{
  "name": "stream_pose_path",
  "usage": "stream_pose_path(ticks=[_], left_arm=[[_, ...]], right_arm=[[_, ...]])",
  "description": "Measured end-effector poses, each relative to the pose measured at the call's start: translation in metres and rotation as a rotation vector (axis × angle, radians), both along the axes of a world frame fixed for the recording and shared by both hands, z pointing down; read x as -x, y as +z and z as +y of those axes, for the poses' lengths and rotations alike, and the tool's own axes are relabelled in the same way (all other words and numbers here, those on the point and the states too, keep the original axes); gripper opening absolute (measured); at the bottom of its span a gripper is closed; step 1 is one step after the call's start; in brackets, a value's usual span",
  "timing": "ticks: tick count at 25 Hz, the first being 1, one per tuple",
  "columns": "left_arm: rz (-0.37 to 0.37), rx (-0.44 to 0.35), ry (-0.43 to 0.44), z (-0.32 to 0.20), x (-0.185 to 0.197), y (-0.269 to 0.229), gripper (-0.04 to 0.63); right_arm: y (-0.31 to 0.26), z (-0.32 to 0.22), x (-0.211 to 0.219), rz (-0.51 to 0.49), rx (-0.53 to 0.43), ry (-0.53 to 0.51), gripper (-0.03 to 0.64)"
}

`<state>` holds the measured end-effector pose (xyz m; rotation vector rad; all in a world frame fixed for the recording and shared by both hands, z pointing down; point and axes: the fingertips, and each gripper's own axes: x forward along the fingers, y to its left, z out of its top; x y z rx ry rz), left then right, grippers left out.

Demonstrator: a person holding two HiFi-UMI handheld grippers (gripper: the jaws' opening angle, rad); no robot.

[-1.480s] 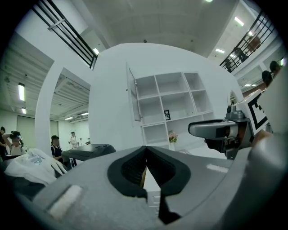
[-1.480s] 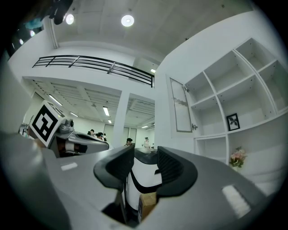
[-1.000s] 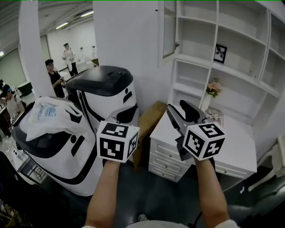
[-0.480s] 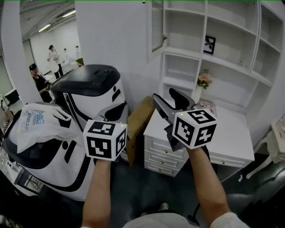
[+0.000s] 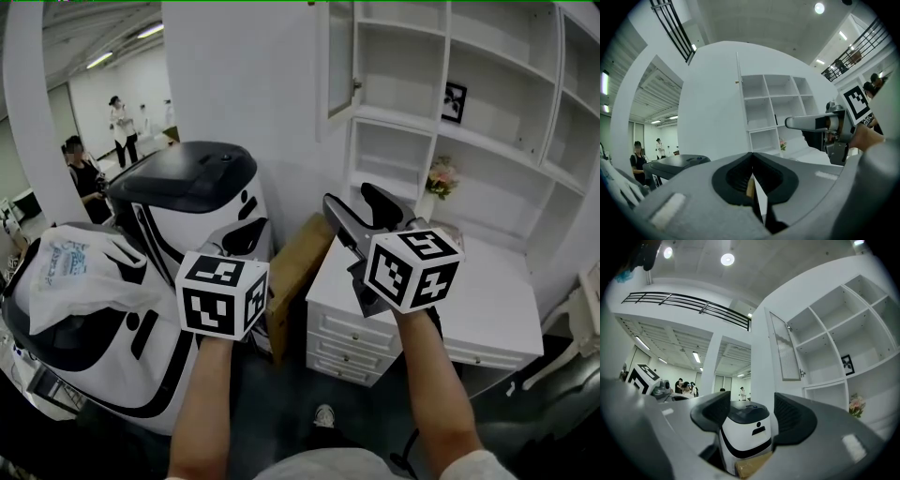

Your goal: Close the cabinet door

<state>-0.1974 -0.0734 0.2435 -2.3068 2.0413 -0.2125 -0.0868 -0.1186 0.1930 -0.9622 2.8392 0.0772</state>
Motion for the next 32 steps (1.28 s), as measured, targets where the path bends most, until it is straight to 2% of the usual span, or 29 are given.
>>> stream_pose_path(ticks=[10,17,26,32], left_arm=[[-0.021,-0.005,-0.023,-0.093,0.023,-0.01,0.0],[-0.023,-0.009,-0.06,-0.155,0.04,-0.022,0.0],[-0.024,-0.007,-0.101,-0.203,0.057,-0.026,0.0],[-0.024,-0.01,-0.083,-0.223,0.063,-0.026,0.0]], right_arm=[[-0.016,-0.093,0.03,-0.027,-0.017,-0.033,0.279],[-0.036,-0.16,0.055,-0.005,-0.046,-0.068,0.279],[-0.051,-0.203,0.089,-0.011,-0.066,-0.125,0.278],[-0.055,-0.22,0.099,-0.018,-0.08,-0.095,0.278]])
